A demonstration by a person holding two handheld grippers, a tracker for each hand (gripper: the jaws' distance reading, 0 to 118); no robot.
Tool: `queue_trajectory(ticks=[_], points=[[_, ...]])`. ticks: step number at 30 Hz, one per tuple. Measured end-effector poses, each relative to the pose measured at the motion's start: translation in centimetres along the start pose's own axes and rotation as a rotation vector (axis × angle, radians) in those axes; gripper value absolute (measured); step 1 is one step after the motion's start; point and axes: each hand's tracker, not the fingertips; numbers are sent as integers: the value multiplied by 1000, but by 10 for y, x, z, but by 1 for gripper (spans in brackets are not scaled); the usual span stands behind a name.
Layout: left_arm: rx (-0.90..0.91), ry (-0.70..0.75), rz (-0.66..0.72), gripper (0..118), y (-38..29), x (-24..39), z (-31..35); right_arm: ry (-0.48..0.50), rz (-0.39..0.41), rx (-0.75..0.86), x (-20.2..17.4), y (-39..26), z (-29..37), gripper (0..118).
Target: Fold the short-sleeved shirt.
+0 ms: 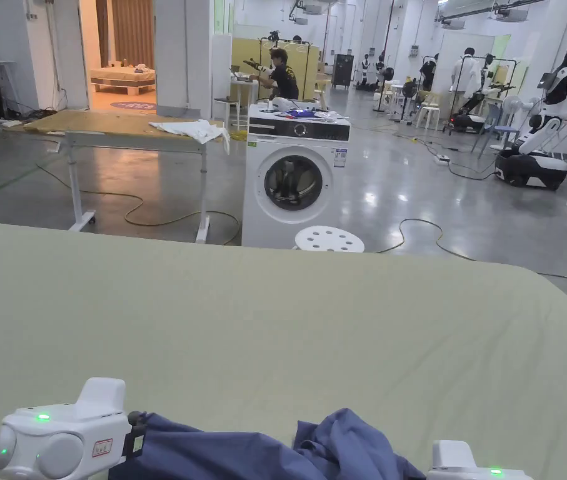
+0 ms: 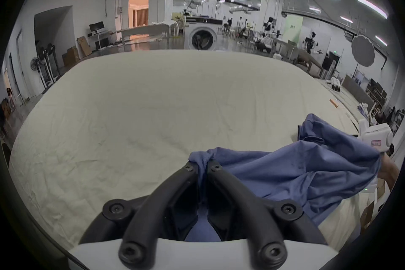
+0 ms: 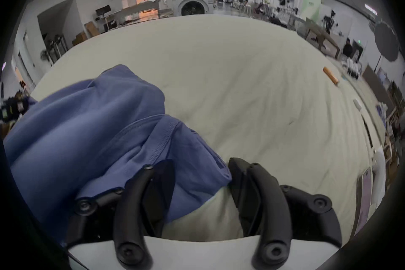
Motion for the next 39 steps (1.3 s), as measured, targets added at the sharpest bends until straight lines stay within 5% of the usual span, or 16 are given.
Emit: queue_trajectory(ticks=[1, 3, 29, 39], points=[[8, 6, -7, 2, 1, -7, -6, 0, 20, 11, -1, 1, 3, 46], [36, 20, -9, 2, 3, -12, 5, 21, 34, 29, 0, 3, 6, 4], [481, 244, 118, 1, 142, -110, 169, -123, -48, 620, 51, 148, 227, 4], [528, 293, 142, 1, 209, -123, 186, -142, -8, 745, 33, 240, 291, 4]])
